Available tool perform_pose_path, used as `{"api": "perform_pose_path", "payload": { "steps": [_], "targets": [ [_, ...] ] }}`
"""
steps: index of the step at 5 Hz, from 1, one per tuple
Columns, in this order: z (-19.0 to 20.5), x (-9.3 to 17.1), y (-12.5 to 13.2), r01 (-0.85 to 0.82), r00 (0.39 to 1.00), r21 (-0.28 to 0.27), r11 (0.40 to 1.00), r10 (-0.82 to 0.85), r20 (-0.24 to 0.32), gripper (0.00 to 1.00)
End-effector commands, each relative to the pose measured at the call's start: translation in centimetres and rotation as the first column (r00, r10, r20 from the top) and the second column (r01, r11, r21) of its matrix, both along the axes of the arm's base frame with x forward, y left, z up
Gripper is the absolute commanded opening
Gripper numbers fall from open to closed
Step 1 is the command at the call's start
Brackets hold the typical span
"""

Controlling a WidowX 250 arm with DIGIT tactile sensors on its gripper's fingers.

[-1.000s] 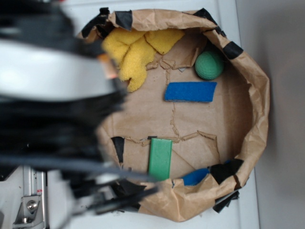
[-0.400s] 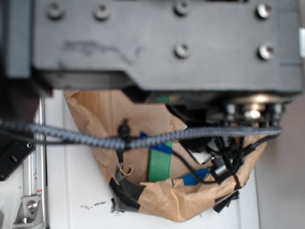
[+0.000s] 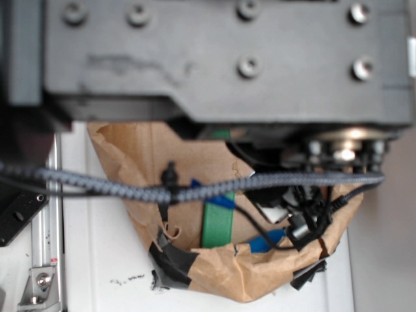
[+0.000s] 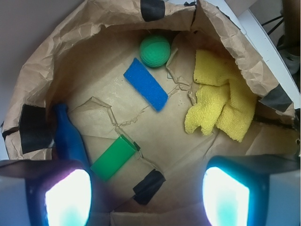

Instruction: Grab the green block.

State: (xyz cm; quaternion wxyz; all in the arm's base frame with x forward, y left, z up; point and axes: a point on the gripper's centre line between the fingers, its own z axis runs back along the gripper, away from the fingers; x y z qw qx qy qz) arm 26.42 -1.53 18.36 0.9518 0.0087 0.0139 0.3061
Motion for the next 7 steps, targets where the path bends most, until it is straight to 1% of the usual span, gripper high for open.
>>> {"api": "perform_pose_path", "payload": {
  "steps": [1, 2, 3, 4, 5, 6, 7],
  "targets": [
    [-6.5, -0.1, -0.4, -0.154, 0.988, -0.047, 0.987, 0.155, 0.02, 1.0],
    [-8.5, -0.3, -0.9, -0.303, 0.949, -0.149, 0.941, 0.312, 0.038, 1.0],
    [-10.0, -0.8, -2.0, -0.411, 0.905, -0.142, 0.901, 0.422, 0.059, 1.0],
    [-11.7, 0.4, -3.3, -0.304, 0.928, -0.15, 0.941, 0.329, 0.178, 1.0],
    [-14.4, 2.1, -2.8, -0.319, 0.931, -0.207, 0.925, 0.346, 0.112, 1.0],
    [-15.7, -0.3, -5.4, -0.258, 0.966, -0.169, 0.951, 0.26, -0.006, 0.0],
    [-15.0, 0.2, -4.9, -0.235, 0.97, -0.163, 0.958, 0.242, 0.024, 0.0]
  ]
}}
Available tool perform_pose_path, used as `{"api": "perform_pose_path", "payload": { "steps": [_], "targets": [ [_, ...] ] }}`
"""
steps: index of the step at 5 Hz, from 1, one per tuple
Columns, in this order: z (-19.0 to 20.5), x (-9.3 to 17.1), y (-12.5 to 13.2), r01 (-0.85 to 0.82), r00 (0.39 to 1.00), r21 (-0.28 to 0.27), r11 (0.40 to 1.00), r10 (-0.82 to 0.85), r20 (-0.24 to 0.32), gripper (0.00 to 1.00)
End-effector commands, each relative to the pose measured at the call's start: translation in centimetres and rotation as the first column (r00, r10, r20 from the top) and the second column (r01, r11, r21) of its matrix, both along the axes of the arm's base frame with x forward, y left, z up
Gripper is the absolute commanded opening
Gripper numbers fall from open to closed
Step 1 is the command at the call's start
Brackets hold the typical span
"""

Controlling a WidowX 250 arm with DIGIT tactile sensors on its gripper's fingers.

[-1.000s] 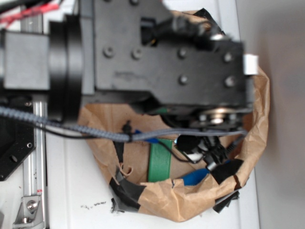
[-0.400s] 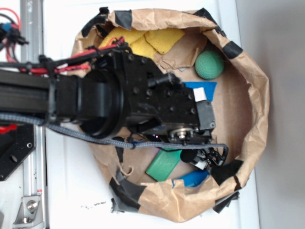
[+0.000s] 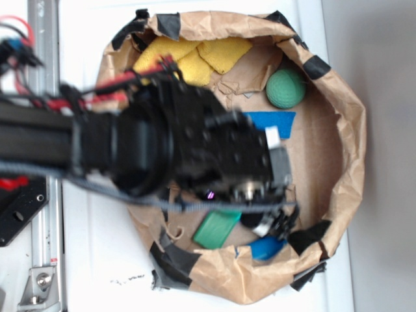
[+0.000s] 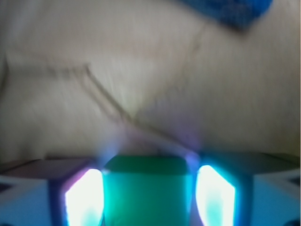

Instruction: Grab the green block.

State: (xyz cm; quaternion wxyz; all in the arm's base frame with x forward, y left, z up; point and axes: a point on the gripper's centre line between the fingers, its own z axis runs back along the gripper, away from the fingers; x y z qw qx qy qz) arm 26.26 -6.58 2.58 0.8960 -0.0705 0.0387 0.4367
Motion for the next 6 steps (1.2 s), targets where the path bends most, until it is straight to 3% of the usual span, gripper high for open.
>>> {"api": "perform_pose_path", "payload": {
  "steps": [1, 2, 3, 4, 5, 6],
  "targets": [
    [2.3, 1.1, 1.3, 0.053, 0.994, 0.044, 0.998, -0.057, 0.091, 0.0],
    [4.9, 2.0, 3.6, 0.09, 0.982, 0.106, 0.99, -0.106, 0.154, 0.0],
    [10.6, 3.2, 7.8, 0.278, 0.868, 0.235, 0.931, -0.348, 0.354, 0.0],
    [13.6, 4.3, 7.7, 0.412, 0.786, 0.341, 0.845, -0.519, 0.337, 0.0],
    [14.7, 5.0, 6.4, 0.519, 0.735, 0.347, 0.781, -0.616, 0.285, 0.0],
    [14.3, 5.5, 6.1, 0.526, 0.755, 0.321, 0.788, -0.606, 0.25, 0.0]
  ]
}}
